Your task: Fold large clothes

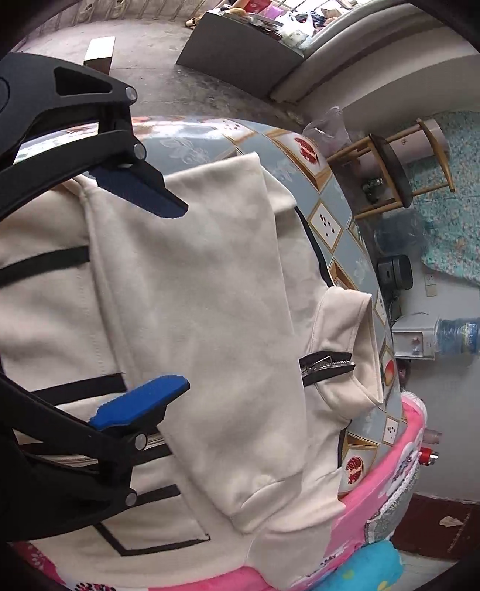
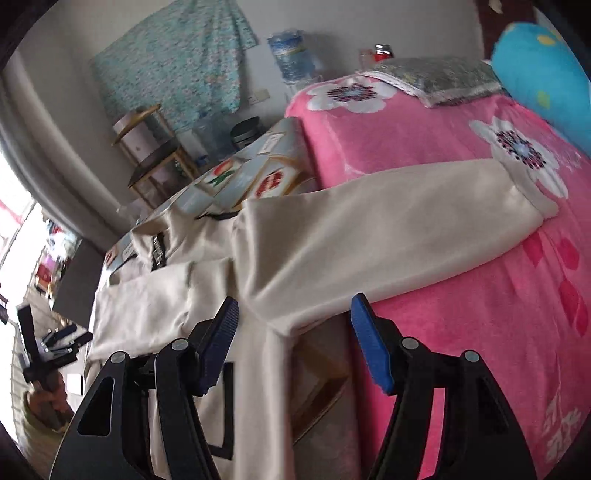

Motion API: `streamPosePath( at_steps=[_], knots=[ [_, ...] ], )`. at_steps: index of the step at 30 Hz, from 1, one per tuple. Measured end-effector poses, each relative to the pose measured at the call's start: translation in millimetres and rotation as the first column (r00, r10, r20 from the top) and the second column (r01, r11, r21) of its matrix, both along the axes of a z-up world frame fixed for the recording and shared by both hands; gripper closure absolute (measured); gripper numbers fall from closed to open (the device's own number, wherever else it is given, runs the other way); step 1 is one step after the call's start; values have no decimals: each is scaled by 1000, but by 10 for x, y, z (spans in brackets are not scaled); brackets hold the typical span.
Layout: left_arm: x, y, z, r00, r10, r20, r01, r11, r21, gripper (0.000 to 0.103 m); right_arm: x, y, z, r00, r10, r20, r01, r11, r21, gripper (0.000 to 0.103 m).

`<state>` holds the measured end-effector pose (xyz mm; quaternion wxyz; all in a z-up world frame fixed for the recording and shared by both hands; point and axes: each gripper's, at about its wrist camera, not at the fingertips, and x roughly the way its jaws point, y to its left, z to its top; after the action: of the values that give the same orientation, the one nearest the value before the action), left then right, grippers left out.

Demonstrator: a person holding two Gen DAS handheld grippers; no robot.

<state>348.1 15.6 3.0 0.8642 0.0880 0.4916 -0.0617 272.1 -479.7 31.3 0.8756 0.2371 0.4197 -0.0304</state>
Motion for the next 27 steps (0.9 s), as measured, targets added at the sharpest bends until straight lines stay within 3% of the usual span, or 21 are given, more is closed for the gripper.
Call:
streamPosePath(
  at_steps=[3,7,9,14,18,21,23,25,27],
  knots=[
    [240,-151,-277,1000,5,-27,-5,1000,25,19,26,-620,-110,985,-168,-39,169,985,29,41],
    [447,-241,-620,997,21,-69,-16,998,69,16,5,-1447,-304,930,-353,-98,363,926,108,41],
    [451,-193,-626,999,42,-25,-41,998,51,12,-9,-1758,-448,898,-420,-132,437,887,149,41],
    [522,30,-709,993,77,-86,-84,993,-87,6,49,-2202,-784,839,-506,-200,541,812,219,41],
    [515,19,-722,996,59,-73,-65,995,-78,6,73,-2485,-965,790,-586,-181,612,735,293,43],
    [502,17,-721,996,55,-67,-60,995,-79,6,144,-2628,-1021,771,-615,-163,632,713,302,56],
    [506,22,-720,996,54,-69,-60,995,-79,6,202,-2672,-1011,765,-621,-170,643,720,260,80],
    [518,25,-722,996,56,-74,-61,995,-78,6,187,-2675,-947,766,-624,-156,641,720,266,91],
    [524,31,-720,995,57,-82,-64,995,-78,6,153,-2613,-804,771,-624,-126,633,731,254,93]
  ],
)
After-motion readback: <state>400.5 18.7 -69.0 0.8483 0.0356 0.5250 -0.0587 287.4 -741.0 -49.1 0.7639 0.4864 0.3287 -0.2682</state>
